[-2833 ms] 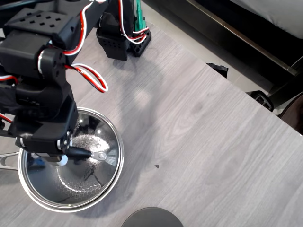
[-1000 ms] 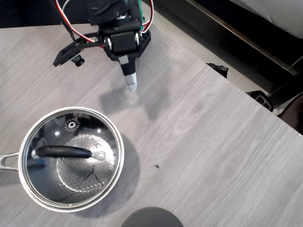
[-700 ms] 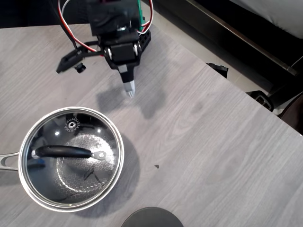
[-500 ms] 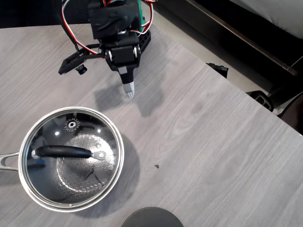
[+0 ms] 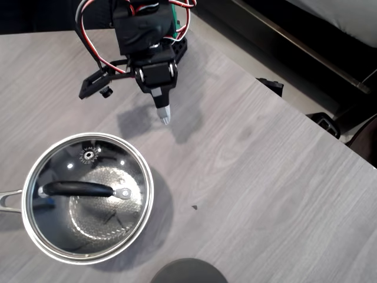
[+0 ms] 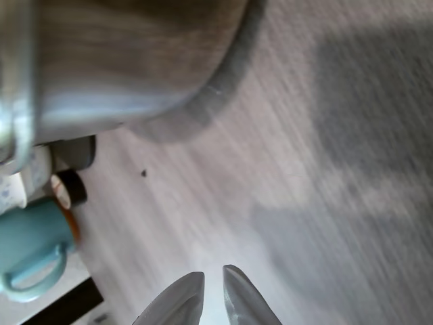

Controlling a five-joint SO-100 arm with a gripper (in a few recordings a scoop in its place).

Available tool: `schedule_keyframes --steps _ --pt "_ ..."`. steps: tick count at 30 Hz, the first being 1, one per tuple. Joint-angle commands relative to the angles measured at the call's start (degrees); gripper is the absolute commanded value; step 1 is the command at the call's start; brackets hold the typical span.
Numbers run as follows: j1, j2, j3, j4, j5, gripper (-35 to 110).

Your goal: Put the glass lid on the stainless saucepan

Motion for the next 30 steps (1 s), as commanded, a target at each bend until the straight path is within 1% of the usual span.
schedule_keyframes --steps 1,8,11,17,20,24,30 --pt "0.0 1.8 2.6 -2.2 0.4 0" --pt "0.1 1.8 7.6 -4.5 0.6 0" --pt "-0.8 1.8 10.6 -3.6 2.5 0" --pt "-1.2 1.8 14.6 -5.4 1.8 0" --pt "-1.1 1.8 14.6 -5.0 1.9 0" --pt "-1.1 1.8 14.6 -3.8 -0.4 0" --pt "0.4 1.8 14.7 -3.3 -0.3 0"
